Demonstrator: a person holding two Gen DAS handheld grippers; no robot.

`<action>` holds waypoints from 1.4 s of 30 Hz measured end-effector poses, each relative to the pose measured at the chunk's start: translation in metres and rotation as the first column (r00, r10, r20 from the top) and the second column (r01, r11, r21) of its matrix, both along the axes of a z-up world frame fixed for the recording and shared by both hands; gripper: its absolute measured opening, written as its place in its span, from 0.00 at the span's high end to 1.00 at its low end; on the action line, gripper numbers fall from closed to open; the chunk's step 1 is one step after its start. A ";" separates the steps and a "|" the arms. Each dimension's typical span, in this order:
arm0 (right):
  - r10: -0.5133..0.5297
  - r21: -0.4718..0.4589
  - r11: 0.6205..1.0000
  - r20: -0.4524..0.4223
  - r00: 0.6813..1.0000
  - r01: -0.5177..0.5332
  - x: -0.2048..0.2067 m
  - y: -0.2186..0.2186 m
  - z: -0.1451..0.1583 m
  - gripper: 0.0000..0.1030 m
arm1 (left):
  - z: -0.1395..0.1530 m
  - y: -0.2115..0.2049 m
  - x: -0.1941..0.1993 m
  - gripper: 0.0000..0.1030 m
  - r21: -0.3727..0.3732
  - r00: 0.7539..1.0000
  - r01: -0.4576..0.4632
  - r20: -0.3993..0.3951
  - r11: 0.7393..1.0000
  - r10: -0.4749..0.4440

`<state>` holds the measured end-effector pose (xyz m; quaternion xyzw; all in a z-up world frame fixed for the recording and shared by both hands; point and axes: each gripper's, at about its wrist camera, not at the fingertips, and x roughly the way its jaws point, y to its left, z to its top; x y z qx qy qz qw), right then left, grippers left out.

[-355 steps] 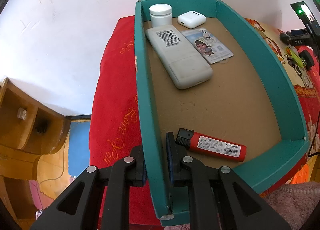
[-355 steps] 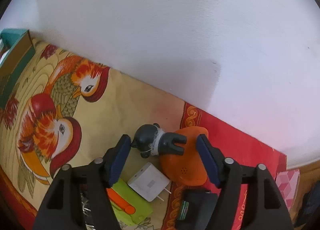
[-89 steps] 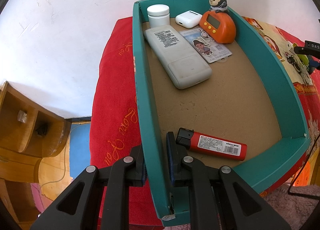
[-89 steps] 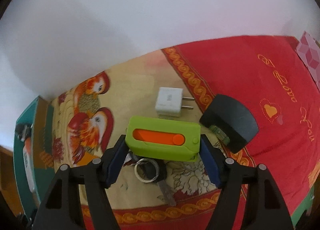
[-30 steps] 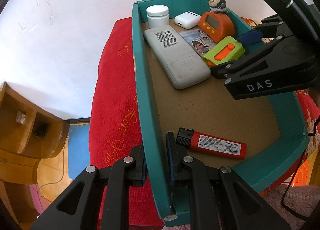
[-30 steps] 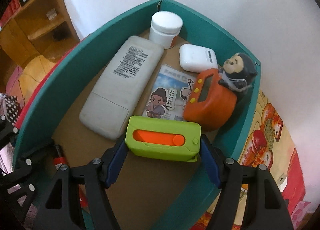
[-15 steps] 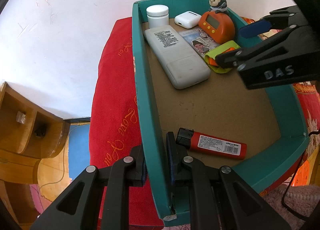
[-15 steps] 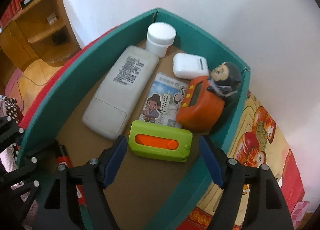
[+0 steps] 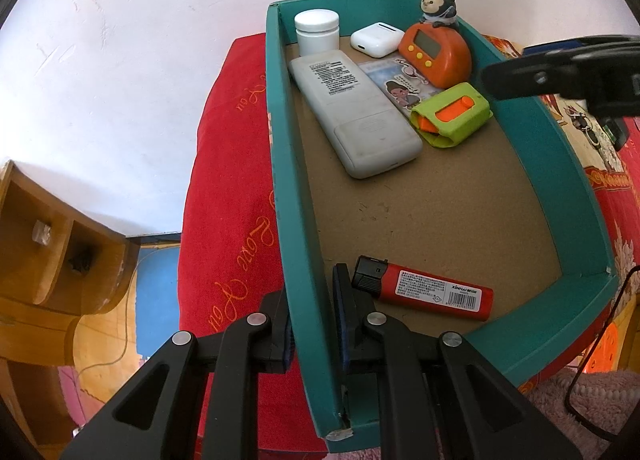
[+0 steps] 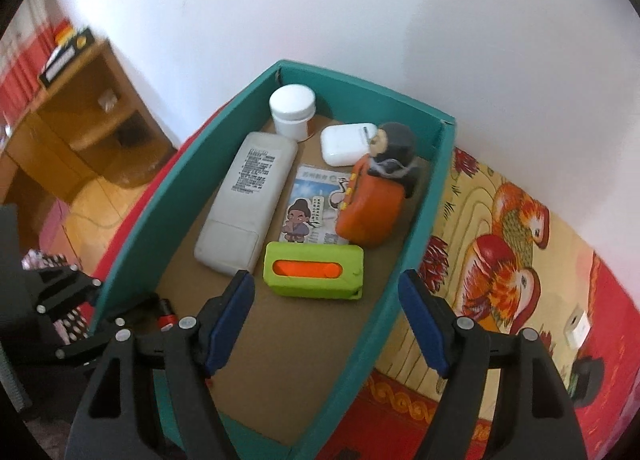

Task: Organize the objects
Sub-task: 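Move the right tool to the black level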

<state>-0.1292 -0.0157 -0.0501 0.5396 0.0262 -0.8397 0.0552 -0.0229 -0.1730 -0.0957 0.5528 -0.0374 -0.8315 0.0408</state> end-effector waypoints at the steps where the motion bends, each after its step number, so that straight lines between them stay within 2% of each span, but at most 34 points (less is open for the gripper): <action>1: -0.011 -0.006 1.000 -0.007 1.000 0.011 0.003 0.003 0.002 0.27 | 0.000 0.000 0.000 0.85 0.000 1.000 0.000 0.000 1.000 0.000; 9: -0.144 -0.026 0.989 -0.038 0.989 0.143 0.026 0.054 0.014 0.27 | -0.001 0.000 -0.001 0.85 -0.001 1.000 0.000 0.001 1.000 0.000; 16: -0.289 -0.043 0.957 -0.016 0.957 0.288 0.046 0.099 0.007 0.27 | -0.001 0.000 -0.001 0.85 -0.002 1.000 0.000 0.001 1.000 0.000; 25: -0.356 -0.042 0.934 -0.005 0.935 0.355 0.066 0.122 0.002 0.27 | -0.001 0.000 -0.001 0.85 -0.002 1.000 0.000 0.001 1.000 0.000; 31: -0.443 0.008 0.896 -0.032 0.896 0.443 0.090 0.161 -0.004 0.28 | -0.002 0.000 -0.002 0.85 -0.003 1.000 0.001 0.002 1.000 -0.001; 33: -0.469 0.033 0.882 -0.053 0.882 0.471 0.099 0.179 -0.005 0.44 | -0.002 0.000 -0.002 0.85 -0.003 1.000 0.000 0.002 1.000 0.000; 34: -0.478 0.056 0.875 -0.057 0.876 0.481 0.104 0.188 -0.007 0.58 | -0.002 0.000 -0.002 0.85 -0.003 1.000 0.000 0.002 1.000 0.000; 35: -0.486 0.080 0.869 -0.057 0.872 0.489 0.108 0.198 -0.010 0.64 | -0.002 0.000 -0.002 0.85 -0.003 1.000 0.000 0.002 1.000 0.000; 39: -0.498 0.155 0.850 -0.073 0.864 0.503 0.118 0.222 -0.016 0.65 | -0.004 0.002 -0.004 0.85 -0.009 1.000 0.003 0.005 1.000 -0.003; 42: -0.498 0.175 0.846 -0.081 0.864 0.504 0.120 0.236 -0.019 0.66 | -0.005 0.004 -0.005 0.85 -0.018 1.000 0.005 0.008 1.000 -0.005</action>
